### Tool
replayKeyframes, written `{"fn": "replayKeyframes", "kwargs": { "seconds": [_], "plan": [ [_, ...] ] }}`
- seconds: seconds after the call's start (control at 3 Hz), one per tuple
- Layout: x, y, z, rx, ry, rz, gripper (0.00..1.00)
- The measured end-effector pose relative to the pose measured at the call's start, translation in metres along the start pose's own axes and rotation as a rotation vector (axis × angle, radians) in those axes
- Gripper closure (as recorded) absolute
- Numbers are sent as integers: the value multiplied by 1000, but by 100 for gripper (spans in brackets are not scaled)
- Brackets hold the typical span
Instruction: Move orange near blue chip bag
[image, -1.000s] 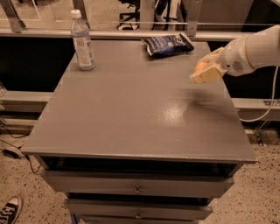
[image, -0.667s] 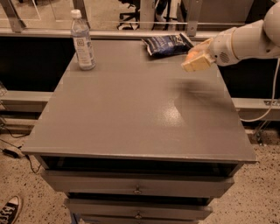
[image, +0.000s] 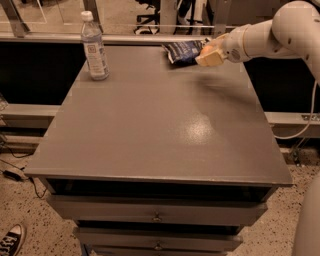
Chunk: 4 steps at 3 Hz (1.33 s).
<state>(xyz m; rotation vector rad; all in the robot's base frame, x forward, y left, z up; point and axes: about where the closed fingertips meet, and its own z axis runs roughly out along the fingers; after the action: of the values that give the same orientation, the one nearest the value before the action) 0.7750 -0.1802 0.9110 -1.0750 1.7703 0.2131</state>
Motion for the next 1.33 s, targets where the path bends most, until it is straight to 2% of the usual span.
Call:
{"fn": "replayKeyframes", "kwargs": {
  "seconds": [0.33,0.67,1.0,1.33],
  "plan": [
    [8,-6,25,-4,-3,33,100],
    [13,-9,43,-1,-7,57,82],
    [15,-12,60,3,-20,79,51],
    [16,-13,67,8,-27,90,28]
  ]
}}
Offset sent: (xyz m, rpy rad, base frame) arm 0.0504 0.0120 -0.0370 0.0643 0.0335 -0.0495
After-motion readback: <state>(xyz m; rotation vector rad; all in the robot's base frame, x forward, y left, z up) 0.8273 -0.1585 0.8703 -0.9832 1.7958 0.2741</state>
